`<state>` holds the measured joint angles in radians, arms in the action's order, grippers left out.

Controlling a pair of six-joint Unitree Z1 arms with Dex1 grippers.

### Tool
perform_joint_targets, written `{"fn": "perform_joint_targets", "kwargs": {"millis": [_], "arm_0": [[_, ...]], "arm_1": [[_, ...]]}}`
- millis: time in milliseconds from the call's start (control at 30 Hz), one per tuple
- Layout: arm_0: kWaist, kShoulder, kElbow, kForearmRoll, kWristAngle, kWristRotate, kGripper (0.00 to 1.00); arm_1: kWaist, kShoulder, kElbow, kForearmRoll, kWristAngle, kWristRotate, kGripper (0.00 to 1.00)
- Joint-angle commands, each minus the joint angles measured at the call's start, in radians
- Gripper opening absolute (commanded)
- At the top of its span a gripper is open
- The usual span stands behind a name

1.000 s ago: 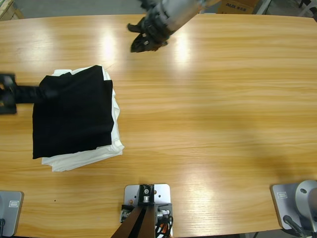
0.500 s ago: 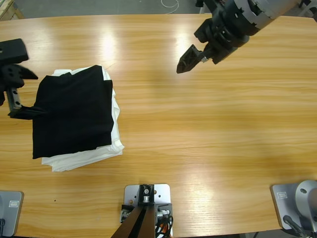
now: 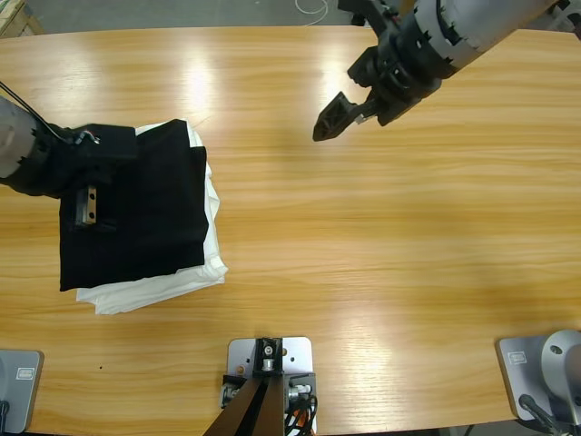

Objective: Fold clothes

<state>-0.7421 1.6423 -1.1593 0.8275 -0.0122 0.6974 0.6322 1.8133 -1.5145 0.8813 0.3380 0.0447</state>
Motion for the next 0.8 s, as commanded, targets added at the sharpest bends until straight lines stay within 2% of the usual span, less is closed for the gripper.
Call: {"fn": "perform_joint_targets", "kwargs": {"millis": [33, 367, 567, 667, 800], "arm_0": [[0.008, 0.221, 0.023, -0.021, -0.064, 0.044, 0.997], [0.040, 0.316, 0.029, -0.028, -0.059, 0.040, 0.996], [0.048, 0.438, 0.006, -0.029, -0.077, 0.026, 0.998], [0.077, 0.496, -0.050, -0.011, -0.065, -0.082, 0.999], [0.179, 0.545, -0.129, 0.047, -0.056, -0.165, 0.999]], "arm_1": [[-0.007, 0.072, 0.029, -0.029, 0.027, 0.012, 1.000], [-0.043, 0.089, 0.029, -0.042, 0.041, 0.011, 1.000], [-0.049, 0.070, 0.028, -0.037, 0.045, 0.011, 1.000], [-0.061, 0.062, 0.030, -0.033, 0.045, 0.011, 1.000], [-0.074, 0.043, 0.035, -0.026, 0.044, 0.011, 1.000]]}}
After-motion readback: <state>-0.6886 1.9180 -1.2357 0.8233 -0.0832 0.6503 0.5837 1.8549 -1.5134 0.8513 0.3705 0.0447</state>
